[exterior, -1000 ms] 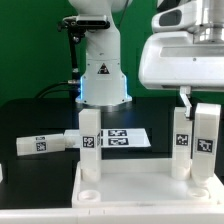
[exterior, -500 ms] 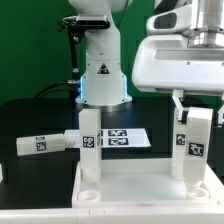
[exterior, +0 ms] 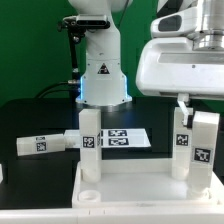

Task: Assemble desk

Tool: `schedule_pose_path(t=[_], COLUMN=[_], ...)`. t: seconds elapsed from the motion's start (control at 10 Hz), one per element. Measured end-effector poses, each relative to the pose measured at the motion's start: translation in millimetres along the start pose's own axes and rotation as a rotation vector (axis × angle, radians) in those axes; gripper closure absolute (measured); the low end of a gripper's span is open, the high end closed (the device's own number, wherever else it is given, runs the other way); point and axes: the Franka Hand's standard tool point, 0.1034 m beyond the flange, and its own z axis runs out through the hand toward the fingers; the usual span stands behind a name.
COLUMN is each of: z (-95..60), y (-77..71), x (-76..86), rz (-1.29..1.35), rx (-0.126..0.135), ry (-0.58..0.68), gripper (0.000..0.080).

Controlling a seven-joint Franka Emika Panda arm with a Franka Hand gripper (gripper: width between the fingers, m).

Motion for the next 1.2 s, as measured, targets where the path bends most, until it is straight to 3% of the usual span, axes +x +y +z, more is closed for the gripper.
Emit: schedule_pose_path(t=[0.8,1.2], z=[-2.6,3.3], y=[-2.5,2.2], x=[-5.1,-7.1], rz=[-0.008,-0.014], rx=[0.013,0.003], ry=[0.013,0.018], gripper=[0.0513,0.0512])
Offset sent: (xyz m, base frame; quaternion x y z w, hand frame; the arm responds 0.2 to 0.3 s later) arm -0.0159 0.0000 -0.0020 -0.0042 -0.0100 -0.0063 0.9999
